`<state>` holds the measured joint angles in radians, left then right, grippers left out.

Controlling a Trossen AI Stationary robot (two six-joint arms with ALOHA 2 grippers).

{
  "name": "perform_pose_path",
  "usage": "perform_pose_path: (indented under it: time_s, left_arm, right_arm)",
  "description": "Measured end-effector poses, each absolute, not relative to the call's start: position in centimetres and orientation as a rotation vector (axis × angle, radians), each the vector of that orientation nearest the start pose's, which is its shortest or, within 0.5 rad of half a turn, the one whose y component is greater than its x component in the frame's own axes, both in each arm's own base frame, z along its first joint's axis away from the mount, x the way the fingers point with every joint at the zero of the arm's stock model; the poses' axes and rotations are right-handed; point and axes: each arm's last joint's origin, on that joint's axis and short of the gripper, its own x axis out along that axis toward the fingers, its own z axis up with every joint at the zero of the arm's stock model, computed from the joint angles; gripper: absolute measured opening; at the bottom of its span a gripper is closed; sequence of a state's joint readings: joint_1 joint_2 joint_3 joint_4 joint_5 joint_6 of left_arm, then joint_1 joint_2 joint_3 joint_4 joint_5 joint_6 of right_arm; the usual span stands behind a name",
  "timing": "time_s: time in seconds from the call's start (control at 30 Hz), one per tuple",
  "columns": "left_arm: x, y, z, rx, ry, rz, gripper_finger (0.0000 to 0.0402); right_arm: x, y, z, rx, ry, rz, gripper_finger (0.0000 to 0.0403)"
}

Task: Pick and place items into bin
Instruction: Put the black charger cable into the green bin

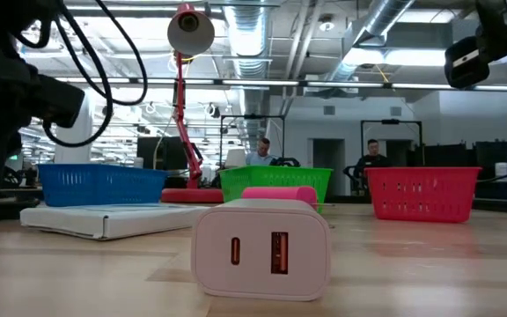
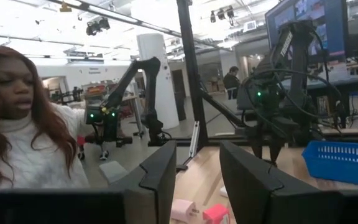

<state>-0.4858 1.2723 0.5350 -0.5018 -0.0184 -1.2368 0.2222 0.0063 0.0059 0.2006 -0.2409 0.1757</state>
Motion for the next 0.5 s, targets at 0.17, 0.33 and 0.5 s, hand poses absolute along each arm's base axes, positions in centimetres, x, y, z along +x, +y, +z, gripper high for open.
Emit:
perform_pose_path:
  time_s: [0.17, 0.33, 0.5]
  left_arm:
    - [18.25, -9.59, 14.01, -0.732, 1.241, 0.269, 0.0209]
    - [18.26, -9.38, 14.04, -0.748, 1.254, 0.27, 0.0209]
    - [18.36, -9.47, 14.09, -0.784, 1.247, 0.278, 0.0209]
  right_arm:
    - [9.17, 2.78, 18.09, 0.171, -0.126, 0.476, 0.0119]
    - [9.19, 2.76, 18.04, 0.171, -0.122, 0.468, 0.0119]
    - [9.19, 2.76, 18.04, 0.171, -0.122, 0.468, 0.0119]
